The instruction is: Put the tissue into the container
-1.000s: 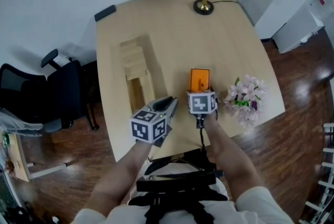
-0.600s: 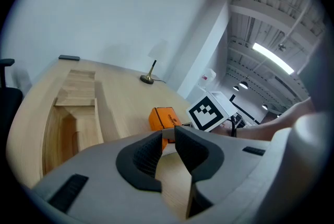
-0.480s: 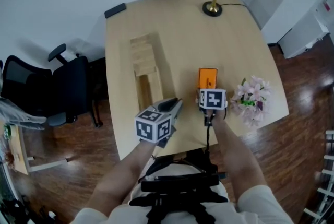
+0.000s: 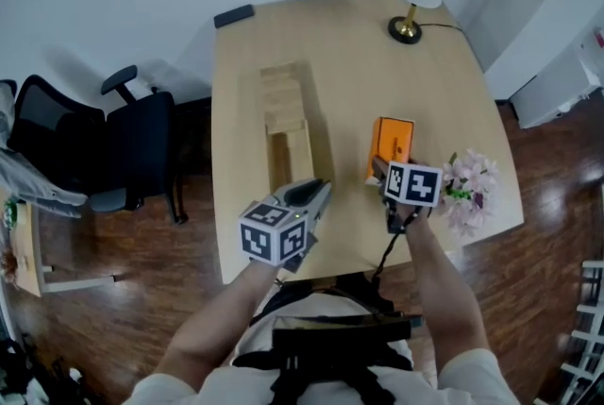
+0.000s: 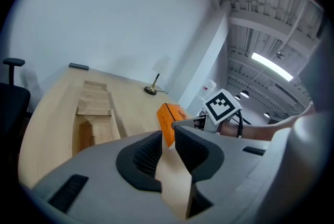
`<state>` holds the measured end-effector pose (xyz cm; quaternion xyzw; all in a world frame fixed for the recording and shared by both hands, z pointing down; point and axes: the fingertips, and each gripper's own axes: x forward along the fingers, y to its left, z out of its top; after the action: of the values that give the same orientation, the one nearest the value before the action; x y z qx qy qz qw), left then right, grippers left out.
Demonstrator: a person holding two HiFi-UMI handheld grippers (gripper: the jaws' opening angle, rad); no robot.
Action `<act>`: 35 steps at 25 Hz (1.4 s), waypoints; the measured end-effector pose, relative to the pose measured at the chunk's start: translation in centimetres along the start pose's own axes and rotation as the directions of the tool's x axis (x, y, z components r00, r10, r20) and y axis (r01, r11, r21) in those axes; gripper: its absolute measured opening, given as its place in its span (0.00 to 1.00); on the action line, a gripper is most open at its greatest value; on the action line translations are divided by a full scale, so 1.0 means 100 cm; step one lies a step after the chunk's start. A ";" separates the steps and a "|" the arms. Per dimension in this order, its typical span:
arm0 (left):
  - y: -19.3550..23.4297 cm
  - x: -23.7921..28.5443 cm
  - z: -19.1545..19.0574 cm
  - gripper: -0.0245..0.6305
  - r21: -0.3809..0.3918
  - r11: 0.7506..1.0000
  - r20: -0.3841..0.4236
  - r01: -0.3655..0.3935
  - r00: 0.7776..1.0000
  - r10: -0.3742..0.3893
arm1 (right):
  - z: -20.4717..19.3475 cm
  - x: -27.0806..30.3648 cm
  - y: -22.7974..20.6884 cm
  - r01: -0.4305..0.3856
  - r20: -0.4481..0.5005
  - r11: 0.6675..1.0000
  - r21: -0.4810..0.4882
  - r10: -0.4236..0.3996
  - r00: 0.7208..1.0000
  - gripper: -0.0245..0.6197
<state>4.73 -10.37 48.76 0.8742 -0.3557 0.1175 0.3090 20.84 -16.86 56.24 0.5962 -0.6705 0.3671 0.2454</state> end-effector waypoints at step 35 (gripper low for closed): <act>0.098 -0.135 -0.014 0.15 -0.102 0.991 0.085 -0.084 0.992 0.093 | -0.004 0.013 0.238 -0.231 -0.053 0.958 -0.169 0.225 0.973 0.59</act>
<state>-11.77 -7.55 48.55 0.8457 -0.4129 0.0743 0.3297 -2.74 -16.94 52.72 0.4849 -0.7600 0.3431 0.2637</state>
